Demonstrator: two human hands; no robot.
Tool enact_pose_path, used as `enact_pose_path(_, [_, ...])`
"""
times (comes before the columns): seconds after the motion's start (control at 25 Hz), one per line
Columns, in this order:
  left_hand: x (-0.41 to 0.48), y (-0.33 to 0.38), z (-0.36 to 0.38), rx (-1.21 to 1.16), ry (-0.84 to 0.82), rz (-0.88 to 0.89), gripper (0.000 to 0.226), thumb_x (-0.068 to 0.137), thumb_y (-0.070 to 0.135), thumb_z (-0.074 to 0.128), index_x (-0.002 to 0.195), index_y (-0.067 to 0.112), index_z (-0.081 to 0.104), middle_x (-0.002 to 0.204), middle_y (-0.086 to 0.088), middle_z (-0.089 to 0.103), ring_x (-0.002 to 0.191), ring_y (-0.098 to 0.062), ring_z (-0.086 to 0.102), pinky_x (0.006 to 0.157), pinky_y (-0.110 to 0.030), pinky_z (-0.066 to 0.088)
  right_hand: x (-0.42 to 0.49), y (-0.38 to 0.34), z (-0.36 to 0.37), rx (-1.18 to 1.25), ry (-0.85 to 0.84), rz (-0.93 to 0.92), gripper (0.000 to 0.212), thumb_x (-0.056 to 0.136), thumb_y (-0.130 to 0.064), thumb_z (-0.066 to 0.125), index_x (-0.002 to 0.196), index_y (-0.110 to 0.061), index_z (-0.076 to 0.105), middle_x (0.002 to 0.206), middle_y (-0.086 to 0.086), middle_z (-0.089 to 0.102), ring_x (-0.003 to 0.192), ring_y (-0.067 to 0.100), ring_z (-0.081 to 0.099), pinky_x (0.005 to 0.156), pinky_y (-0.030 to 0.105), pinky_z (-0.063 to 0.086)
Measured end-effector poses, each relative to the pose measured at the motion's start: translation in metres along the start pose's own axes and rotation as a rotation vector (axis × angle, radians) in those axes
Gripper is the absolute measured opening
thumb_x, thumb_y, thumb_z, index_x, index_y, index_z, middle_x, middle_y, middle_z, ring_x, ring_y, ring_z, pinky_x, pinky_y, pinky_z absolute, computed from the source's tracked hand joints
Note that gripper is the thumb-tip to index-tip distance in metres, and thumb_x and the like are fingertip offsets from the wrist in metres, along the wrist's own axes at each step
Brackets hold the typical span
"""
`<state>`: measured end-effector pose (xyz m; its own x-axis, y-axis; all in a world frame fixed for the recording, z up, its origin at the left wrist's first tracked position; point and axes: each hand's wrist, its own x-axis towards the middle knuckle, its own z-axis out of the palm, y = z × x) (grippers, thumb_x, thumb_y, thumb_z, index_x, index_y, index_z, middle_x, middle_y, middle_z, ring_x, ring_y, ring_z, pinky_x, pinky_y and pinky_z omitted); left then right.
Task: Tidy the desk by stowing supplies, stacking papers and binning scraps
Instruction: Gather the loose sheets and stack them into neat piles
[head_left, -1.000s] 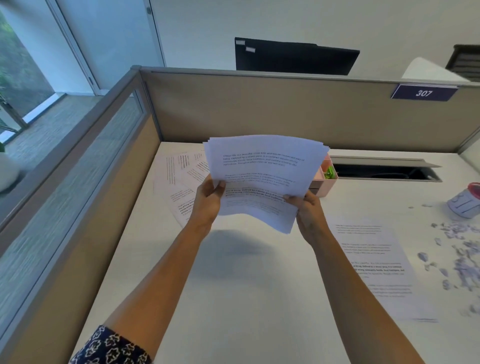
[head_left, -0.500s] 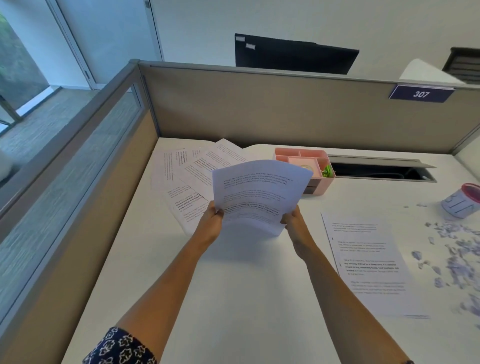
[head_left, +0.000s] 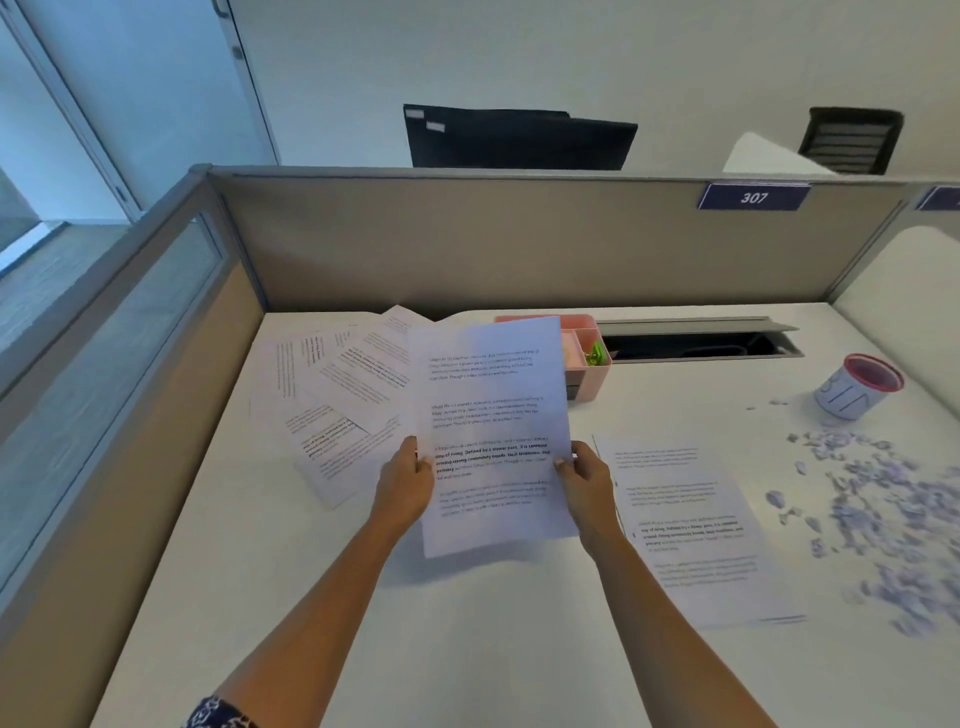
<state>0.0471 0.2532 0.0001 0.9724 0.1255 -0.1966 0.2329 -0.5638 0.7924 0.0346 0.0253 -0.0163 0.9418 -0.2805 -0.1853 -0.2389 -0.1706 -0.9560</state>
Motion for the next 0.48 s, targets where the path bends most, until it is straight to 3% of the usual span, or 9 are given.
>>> enact_pose_path(0.2, [-0.014, 0.030, 0.058, -0.076, -0.145, -0.081, 0.024, 0.096, 0.018, 0.047, 0.120, 0.013, 0.051, 0.117, -0.008, 0.064, 0.101, -0.026, 0.064, 0.086, -0.043, 0.056, 0.013, 0.016, -0.077, -0.069, 0.058, 0.065, 0.021, 0.091, -0.008, 0.048, 0.097, -0.018, 0.065, 0.091, 0.010, 0.069, 0.086, 0.032, 0.063, 0.074, 0.036, 0.046])
enact_pose_path(0.36, [-0.036, 0.064, 0.111, -0.159, -0.271, -0.183, 0.031, 0.096, 0.014, 0.046, 0.128, 0.014, 0.047, 0.111, -0.009, 0.066, 0.086, -0.019, 0.066, 0.068, -0.029, 0.054, 0.024, 0.032, -0.156, -0.080, 0.116, 0.196, 0.024, 0.093, -0.009, 0.048, 0.106, -0.019, 0.066, 0.104, 0.007, 0.069, 0.094, 0.029, 0.063, 0.086, 0.042, 0.050])
enact_pose_path(0.48, [-0.051, 0.078, 0.146, -0.205, -0.373, -0.242, 0.039, 0.097, 0.011, 0.041, 0.135, 0.013, 0.043, 0.118, -0.009, 0.065, 0.095, -0.020, 0.064, 0.073, -0.027, 0.051, 0.032, 0.045, -0.210, -0.106, 0.123, 0.277, 0.023, 0.094, -0.006, 0.048, 0.107, -0.015, 0.064, 0.103, 0.007, 0.066, 0.095, 0.028, 0.060, 0.084, 0.036, 0.046])
